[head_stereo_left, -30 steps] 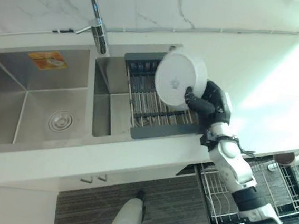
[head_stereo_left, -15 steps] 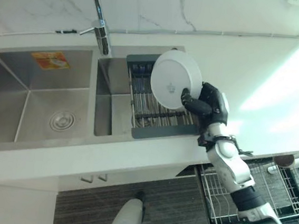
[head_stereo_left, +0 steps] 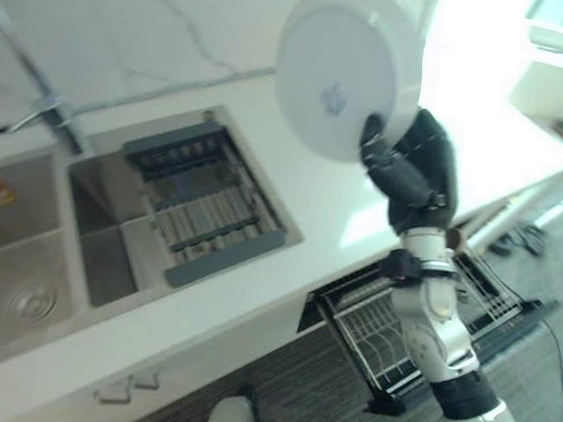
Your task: Place the dishes in the dishwasher.
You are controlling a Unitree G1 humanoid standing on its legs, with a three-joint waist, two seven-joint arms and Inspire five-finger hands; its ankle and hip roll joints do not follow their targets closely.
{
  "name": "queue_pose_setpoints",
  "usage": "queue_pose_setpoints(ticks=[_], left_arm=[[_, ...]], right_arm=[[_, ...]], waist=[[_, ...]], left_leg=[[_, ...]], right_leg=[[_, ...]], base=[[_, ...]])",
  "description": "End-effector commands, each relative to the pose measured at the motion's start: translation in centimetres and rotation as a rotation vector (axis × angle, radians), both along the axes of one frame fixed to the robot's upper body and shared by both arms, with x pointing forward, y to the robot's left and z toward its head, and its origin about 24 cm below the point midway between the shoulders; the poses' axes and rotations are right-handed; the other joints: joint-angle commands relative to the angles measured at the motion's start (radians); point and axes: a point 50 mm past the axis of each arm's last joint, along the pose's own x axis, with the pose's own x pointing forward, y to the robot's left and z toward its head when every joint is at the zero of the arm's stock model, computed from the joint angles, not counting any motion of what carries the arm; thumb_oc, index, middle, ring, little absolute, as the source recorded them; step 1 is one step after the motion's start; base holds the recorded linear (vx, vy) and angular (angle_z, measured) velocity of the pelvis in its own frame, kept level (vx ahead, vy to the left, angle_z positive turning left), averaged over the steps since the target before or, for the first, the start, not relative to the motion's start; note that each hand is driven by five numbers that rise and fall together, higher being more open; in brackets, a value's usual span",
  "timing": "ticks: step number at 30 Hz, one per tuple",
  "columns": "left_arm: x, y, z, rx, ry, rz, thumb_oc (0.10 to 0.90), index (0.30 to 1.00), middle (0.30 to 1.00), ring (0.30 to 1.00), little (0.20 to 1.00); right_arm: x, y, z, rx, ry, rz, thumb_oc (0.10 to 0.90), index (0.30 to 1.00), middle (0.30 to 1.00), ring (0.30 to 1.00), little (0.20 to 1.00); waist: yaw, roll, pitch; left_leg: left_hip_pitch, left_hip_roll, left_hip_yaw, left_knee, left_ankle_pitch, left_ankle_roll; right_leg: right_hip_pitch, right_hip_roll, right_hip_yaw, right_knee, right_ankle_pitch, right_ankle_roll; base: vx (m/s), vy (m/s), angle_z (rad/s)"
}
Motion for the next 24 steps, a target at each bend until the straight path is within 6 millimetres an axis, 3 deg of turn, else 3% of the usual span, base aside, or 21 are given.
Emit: queue_pose_setpoints(ticks=[1,3,9,16,24], left_arm=[[-0.2,-0.4,-0.1,-0.014,0.012,-0.022,0.8,0.9,0.9,0.9,0.9],[0.6,-0.7,-0.1,-0.029,-0.015,-0.032,0.8,0.9,0.9,0.9,0.9],[1.2,-1.0,0.0,-0.046,-0.022,-0.049,0.8,0.9,0.9,0.9,0.9],[0.9,-1.2,0.0,-0.069,-0.015,-0.095,0.8,0.9,0.9,0.9,0.9],[1.2,-1.4,0.1,-0.117,-0.045,-0.095,0.8,0.9,0.9,0.9,0.9]], right_arm=[[-2.0,-2.2,5.2,0.102,-0.316,-0.051,0.4,0.3,0.3,0.3,0.3],[-2.8,-4.6,4.5,0.104,-0.303,-0.122,0.4,0.3,0.3,0.3,0.3],[-3.6,-7.5,3.0,0.102,-0.251,-0.181,0.4,0.3,0.3,0.3,0.3],[-3.4,-9.0,0.2,0.09,-0.121,-0.221,0.4,0.3,0.3,0.3,0.3],[-2.2,-9.0,-3.8,0.048,0.079,-0.199,0.4,0.3,0.3,0.3,0.3]], waist=[[0.026,-0.013,-0.045],[-0.025,-0.016,-0.049],[-0.078,-0.015,-0.054],[-0.097,-0.009,-0.042],[-0.083,0.001,-0.015]], left_leg=[[0.032,0.005,-0.069,-0.007,-0.143,-0.013],[0.053,0.019,-0.041,-0.007,-0.151,-0.014],[0.069,0.03,-0.011,-0.007,-0.155,-0.013],[0.088,0.029,-0.001,-0.007,-0.161,-0.002],[0.095,0.011,-0.014,-0.007,-0.159,0.007]], right_leg=[[-0.017,-0.038,-0.002,0.023,-0.06,0.044],[-0.026,-0.027,0.03,0.023,-0.057,0.044],[-0.034,-0.022,0.057,0.023,-0.05,0.042],[-0.001,-0.03,0.04,0.023,-0.057,0.036],[0.018,-0.036,0.012,0.023,-0.063,0.021]], base=[[0.01,-0.067,-0.56],[0.0,-0.071,-0.69],[0.0,-0.032,-0.37],[0.01,-0.006,-0.14],[0.0,0.0,0.0]])
